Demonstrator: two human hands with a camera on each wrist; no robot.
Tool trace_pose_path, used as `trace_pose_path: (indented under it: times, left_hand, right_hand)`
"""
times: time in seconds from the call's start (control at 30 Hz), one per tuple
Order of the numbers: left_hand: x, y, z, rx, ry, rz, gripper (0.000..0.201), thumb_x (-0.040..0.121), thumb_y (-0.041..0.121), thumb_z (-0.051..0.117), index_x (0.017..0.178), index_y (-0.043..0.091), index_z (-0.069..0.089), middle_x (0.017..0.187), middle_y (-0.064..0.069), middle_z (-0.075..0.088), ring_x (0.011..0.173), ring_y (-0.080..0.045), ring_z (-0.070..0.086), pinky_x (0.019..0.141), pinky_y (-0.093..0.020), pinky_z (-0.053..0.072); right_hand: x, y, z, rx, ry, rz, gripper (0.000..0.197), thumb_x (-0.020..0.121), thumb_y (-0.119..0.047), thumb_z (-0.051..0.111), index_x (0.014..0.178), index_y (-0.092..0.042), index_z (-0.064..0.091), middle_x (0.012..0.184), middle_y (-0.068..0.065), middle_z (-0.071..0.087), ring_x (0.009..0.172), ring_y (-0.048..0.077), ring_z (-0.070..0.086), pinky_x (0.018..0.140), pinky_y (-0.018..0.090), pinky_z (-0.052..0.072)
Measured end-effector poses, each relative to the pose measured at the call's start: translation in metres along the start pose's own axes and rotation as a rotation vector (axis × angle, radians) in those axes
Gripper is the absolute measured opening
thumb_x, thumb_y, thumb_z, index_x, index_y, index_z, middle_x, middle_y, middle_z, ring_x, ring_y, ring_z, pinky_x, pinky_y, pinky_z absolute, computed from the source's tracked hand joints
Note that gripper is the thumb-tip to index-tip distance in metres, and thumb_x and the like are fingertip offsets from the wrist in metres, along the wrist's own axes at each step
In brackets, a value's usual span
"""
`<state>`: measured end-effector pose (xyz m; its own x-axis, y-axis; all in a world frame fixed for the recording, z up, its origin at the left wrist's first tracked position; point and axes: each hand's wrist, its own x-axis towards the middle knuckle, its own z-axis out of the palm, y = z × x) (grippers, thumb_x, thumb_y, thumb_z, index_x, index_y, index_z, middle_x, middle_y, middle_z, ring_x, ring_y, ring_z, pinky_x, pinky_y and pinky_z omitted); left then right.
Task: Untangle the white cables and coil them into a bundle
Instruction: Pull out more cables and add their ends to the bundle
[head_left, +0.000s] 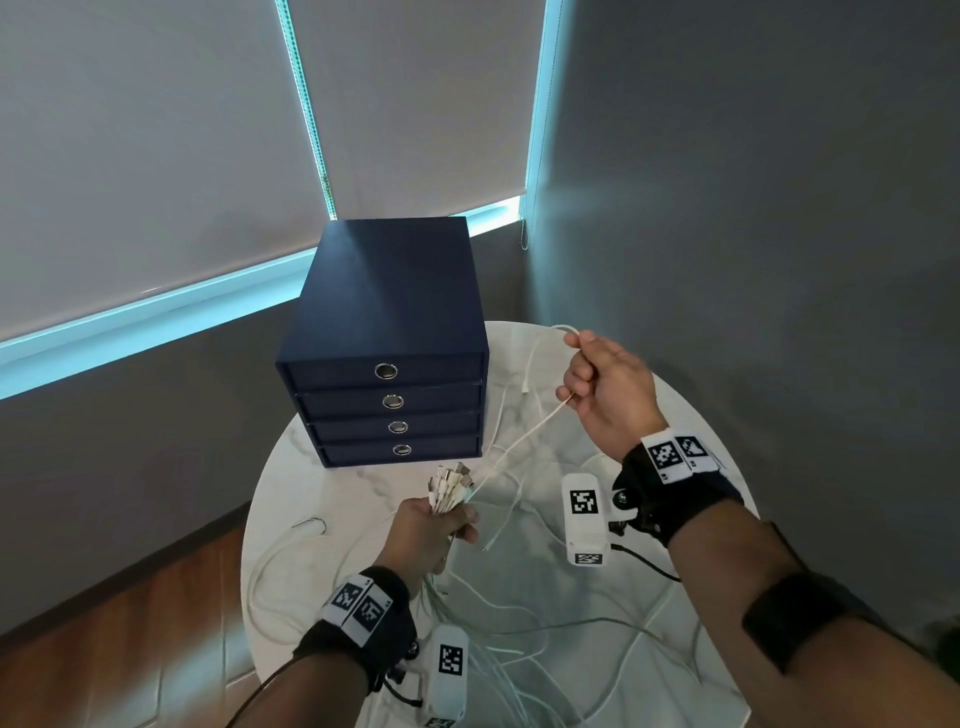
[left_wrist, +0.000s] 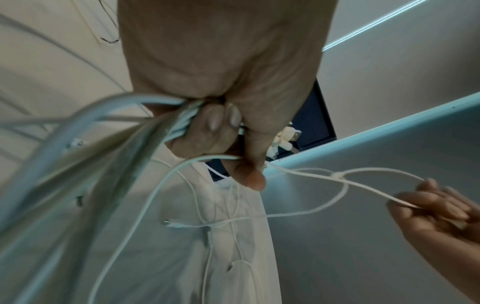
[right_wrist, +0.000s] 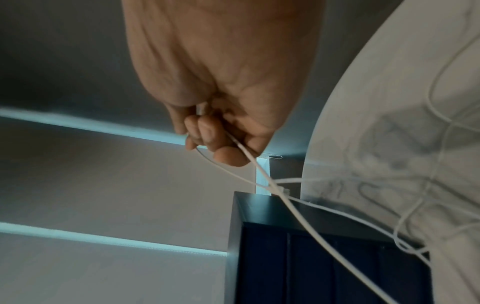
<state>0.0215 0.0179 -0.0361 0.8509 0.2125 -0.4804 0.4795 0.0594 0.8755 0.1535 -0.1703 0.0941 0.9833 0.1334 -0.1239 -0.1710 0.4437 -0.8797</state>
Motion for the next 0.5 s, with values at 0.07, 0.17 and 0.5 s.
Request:
trace_pose_path:
  times: [0.07, 0.17, 0.5]
  left_hand:
    - [0.001, -0.001, -0.002, -0.011, 0.026, -0.015, 0.02, 0.095, 0.012, 0.066, 0.091, -0.005, 0.073, 0.071, -0.012, 0.071, 0.034, -0.013, 0.033, 0.036, -0.019, 0.026]
    - [0.002, -0.002, -0.001, -0.016, 0.047, -0.023, 0.019, 0.095, 0.013, 0.066, 0.092, -0.004, 0.072, 0.077, -0.014, 0.075, 0.033, -0.012, 0.034, 0.037, -0.02, 0.026]
    - [-0.003, 0.021, 0.017, -0.141, -0.006, 0.084, 0.012, 0.094, 0.014, 0.068, 0.084, 0.006, 0.07, 0.084, -0.018, 0.076, 0.038, -0.013, 0.029, 0.042, -0.021, 0.023]
  right_hand:
    - [-0.001, -0.004, -0.003, 0.057, -0.015, -0.014, 0.022, 0.102, -0.023, 0.048, 0.095, -0.009, 0.063, 0.053, -0.003, 0.033, 0.042, 0.011, 0.027, 0.048, 0.025, 0.035]
    - [-0.003, -0.006, -0.01, -0.083, -0.045, 0.005, 0.023, 0.102, -0.017, 0.045, 0.101, -0.006, 0.065, 0.05, -0.002, 0.027, 0.041, 0.011, 0.021, 0.043, 0.022, 0.023]
    - [-0.028, 0.058, -0.033, -1.071, -0.273, 0.183, 0.021, 0.09, -0.006, 0.057, 0.075, -0.008, 0.071, 0.041, -0.011, 0.057, 0.036, 0.001, 0.046, 0.037, 0.017, 0.032]
